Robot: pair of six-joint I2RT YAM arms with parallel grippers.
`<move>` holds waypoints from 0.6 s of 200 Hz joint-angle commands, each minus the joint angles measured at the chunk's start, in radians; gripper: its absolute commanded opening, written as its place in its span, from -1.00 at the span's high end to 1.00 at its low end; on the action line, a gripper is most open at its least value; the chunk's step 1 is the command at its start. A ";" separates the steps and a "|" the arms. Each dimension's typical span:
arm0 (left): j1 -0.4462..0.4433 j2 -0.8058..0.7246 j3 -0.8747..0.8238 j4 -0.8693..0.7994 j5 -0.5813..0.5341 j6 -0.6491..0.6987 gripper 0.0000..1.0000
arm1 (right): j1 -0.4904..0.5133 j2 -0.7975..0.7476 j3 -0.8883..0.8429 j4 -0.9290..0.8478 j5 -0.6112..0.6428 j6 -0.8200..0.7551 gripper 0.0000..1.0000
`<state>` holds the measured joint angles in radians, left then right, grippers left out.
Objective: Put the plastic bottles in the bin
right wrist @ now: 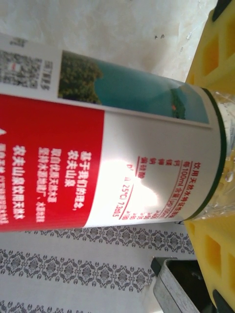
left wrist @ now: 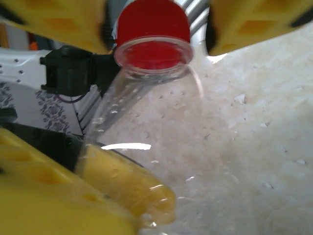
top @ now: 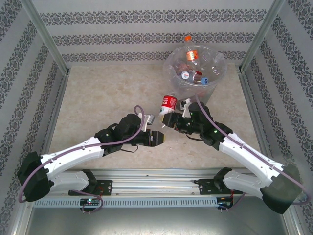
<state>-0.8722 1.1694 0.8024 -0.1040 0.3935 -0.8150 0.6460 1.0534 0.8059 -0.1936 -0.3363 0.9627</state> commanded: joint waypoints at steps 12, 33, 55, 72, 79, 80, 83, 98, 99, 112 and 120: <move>-0.015 -0.060 -0.005 0.052 -0.005 0.022 -0.71 | 0.007 -0.046 0.084 -0.083 -0.005 -0.087 -0.04; -0.016 -0.112 0.000 0.043 -0.012 0.072 -0.85 | 0.006 -0.056 0.150 -0.169 -0.054 -0.177 -0.02; -0.016 -0.158 0.028 -0.006 -0.034 0.137 -1.00 | -0.013 -0.072 0.233 -0.285 -0.080 -0.272 -0.02; -0.015 -0.173 0.067 -0.062 -0.053 0.189 -1.00 | -0.075 -0.083 0.299 -0.357 -0.100 -0.313 -0.01; -0.016 -0.172 0.085 -0.086 -0.062 0.207 -1.00 | -0.112 -0.082 0.327 -0.384 -0.112 -0.327 -0.01; -0.016 -0.171 0.087 -0.089 -0.064 0.209 -1.00 | -0.118 -0.082 0.337 -0.387 -0.114 -0.327 -0.01; -0.016 -0.172 0.095 -0.098 -0.070 0.214 -1.00 | -0.138 -0.083 0.351 -0.399 -0.126 -0.333 -0.01; -0.014 -0.168 0.121 -0.128 -0.083 0.240 -1.00 | -0.232 -0.068 0.428 -0.465 -0.177 -0.373 -0.01; -0.014 -0.167 0.123 -0.129 -0.083 0.241 -1.00 | -0.240 -0.067 0.431 -0.469 -0.180 -0.375 -0.01; -0.014 -0.166 0.135 -0.148 -0.098 0.252 -1.00 | -0.325 -0.043 0.502 -0.525 -0.222 -0.413 -0.01; -0.012 -0.164 0.140 -0.155 -0.106 0.255 -1.00 | -0.380 -0.021 0.538 -0.547 -0.253 -0.427 -0.01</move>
<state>-0.8761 1.0096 0.9047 -0.1833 0.3325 -0.6304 0.3840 0.9977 1.2312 -0.6098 -0.4801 0.6388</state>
